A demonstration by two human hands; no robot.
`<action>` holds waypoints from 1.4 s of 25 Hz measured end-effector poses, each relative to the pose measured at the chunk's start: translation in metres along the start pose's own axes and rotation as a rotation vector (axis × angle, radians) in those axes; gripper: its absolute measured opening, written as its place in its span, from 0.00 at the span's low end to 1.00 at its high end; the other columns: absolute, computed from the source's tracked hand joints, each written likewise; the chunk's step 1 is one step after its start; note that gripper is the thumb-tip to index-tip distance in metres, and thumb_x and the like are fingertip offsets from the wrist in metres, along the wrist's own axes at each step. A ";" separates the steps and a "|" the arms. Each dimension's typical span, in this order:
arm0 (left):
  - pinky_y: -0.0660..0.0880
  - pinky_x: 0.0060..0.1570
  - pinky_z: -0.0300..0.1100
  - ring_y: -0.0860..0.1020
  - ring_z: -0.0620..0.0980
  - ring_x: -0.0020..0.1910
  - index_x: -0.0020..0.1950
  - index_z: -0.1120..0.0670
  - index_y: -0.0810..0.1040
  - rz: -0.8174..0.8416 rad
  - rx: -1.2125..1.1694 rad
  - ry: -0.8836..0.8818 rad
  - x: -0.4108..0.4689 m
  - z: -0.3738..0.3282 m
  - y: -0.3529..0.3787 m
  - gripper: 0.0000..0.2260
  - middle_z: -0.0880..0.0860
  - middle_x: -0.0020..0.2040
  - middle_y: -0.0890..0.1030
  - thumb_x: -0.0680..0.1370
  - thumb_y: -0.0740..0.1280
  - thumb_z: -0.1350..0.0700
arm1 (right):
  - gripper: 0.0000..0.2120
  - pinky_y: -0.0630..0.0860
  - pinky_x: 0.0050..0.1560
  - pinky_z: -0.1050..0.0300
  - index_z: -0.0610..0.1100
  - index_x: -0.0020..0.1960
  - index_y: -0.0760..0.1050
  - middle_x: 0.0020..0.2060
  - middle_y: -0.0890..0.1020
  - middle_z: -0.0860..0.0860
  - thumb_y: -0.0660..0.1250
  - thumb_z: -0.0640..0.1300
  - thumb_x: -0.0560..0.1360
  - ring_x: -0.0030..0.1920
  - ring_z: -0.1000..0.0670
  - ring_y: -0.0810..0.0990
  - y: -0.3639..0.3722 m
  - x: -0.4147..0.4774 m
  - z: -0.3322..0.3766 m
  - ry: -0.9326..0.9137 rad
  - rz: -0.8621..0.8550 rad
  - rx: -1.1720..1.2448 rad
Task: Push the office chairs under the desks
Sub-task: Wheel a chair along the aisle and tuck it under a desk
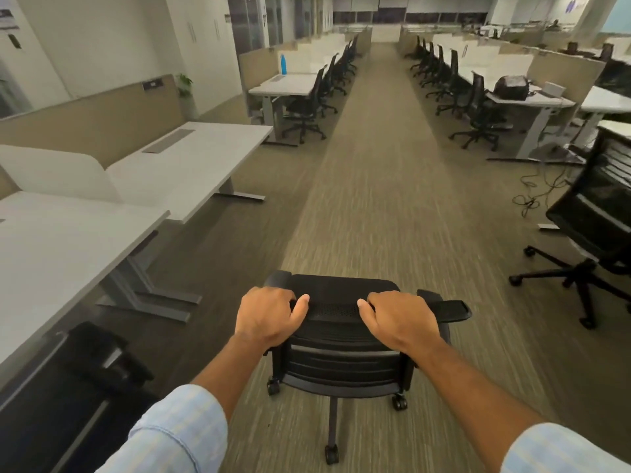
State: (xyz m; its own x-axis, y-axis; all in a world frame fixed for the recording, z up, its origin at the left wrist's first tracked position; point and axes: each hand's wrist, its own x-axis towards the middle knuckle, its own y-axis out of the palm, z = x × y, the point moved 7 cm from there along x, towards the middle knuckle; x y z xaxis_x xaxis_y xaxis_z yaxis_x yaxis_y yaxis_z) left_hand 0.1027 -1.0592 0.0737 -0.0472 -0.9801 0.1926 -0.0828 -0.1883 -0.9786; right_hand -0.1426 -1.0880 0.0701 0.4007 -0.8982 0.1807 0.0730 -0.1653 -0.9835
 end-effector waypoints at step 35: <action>0.61 0.33 0.36 0.75 0.45 0.29 0.34 0.47 0.78 -0.088 0.027 -0.514 0.517 0.231 0.084 0.31 0.45 0.29 0.77 0.83 0.46 0.33 | 0.24 0.69 0.39 0.48 0.51 0.46 0.79 0.35 0.74 0.55 0.51 0.62 0.87 0.38 0.47 0.80 0.129 0.691 -0.041 -0.483 0.022 0.105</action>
State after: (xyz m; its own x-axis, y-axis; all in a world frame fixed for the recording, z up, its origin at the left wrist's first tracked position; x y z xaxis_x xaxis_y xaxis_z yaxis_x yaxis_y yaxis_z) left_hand 0.3011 -1.5958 0.0739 0.4544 -0.8630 0.2206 -0.0385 -0.2664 -0.9631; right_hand 0.1062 -1.7471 0.0678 0.7787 -0.6058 0.1632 0.1414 -0.0839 -0.9864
